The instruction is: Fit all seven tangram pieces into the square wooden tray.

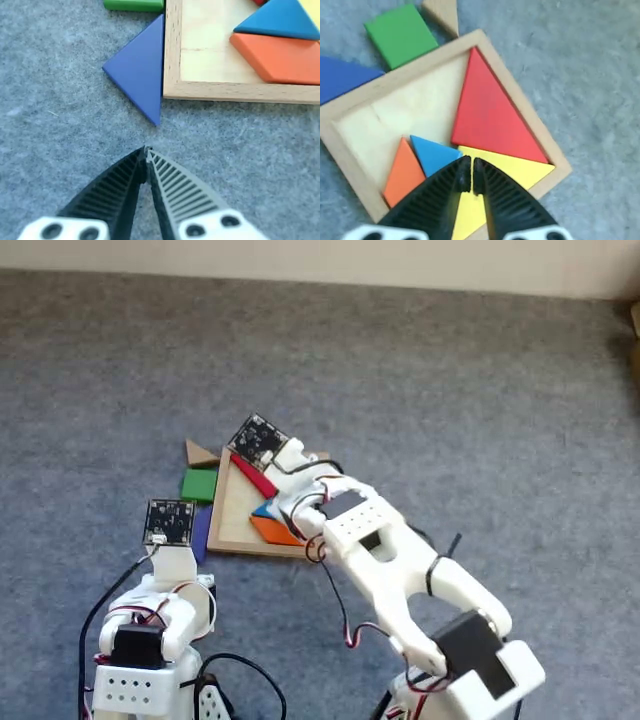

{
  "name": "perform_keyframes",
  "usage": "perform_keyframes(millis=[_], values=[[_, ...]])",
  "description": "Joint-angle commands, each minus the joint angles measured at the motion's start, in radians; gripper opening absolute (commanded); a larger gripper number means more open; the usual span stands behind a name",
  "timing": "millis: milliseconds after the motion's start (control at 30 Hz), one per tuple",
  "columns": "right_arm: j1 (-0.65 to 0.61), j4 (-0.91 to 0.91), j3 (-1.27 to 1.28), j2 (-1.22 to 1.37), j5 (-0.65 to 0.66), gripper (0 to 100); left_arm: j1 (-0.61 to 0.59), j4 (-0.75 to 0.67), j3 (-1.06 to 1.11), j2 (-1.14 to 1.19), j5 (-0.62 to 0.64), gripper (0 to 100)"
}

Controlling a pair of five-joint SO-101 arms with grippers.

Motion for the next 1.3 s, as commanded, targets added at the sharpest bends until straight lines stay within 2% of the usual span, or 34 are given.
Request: perform_keyframes(millis=[0,500,800,1000,1267], values=[[-0.030,-0.028,-0.005,0.019,-0.009,1.6,-0.015,0.003,0.021,-0.019,0.000,0],[-0.010,-0.025,-0.002,0.028,-0.006,1.5,-0.015,0.003,0.021,-0.019,0.000,0],[-0.007,-0.025,0.133,-0.248,-0.011,1.5,-0.015,0.003,0.021,-0.019,0.000,0],[0.051,-0.024,0.272,-0.455,-0.018,1.5,-0.015,0.003,0.021,-0.019,0.000,0],[0.180,-0.024,0.479,-0.733,-0.199,1.5,-0.015,0.003,0.021,-0.019,0.000,0]])
